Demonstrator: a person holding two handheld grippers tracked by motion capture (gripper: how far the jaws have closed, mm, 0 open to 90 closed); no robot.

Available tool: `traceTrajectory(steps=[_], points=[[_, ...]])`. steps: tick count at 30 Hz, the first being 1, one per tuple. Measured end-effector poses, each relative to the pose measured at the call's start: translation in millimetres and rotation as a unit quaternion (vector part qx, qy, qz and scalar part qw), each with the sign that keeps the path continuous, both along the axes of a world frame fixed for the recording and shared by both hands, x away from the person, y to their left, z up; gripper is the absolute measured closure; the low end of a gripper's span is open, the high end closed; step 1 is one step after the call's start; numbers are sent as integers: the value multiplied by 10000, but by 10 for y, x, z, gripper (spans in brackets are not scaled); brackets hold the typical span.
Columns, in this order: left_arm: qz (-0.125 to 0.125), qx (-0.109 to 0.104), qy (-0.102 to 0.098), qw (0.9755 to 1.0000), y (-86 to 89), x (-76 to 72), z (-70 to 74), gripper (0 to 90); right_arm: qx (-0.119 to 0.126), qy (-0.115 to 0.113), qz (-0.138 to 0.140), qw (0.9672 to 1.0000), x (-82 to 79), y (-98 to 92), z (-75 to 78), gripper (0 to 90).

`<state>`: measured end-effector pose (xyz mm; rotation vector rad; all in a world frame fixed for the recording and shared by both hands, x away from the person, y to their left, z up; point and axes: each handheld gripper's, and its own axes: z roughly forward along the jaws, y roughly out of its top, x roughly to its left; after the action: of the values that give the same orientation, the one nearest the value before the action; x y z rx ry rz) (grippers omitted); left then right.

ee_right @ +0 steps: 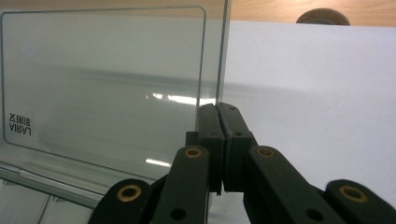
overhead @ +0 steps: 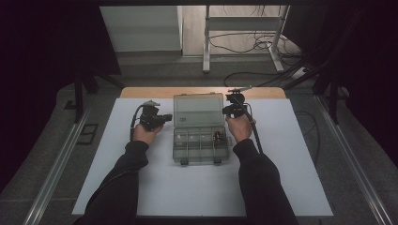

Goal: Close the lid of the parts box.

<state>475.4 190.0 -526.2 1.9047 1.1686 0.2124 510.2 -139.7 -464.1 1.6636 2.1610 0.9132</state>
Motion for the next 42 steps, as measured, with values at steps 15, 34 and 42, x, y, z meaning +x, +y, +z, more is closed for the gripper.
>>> traceTrajectory(steps=[15,34,42], points=[[-23,-8,52,10000,-74,122,-26,893,-60,-215,-34,9997,-91,8,36,886],[-48,-318,-124,9994,-134,172,64,893,-50,-507,14,9987,-253,5,106,890],[-102,-448,-338,9984,-107,142,213,893,-187,-700,86,9973,-348,27,137,890]])
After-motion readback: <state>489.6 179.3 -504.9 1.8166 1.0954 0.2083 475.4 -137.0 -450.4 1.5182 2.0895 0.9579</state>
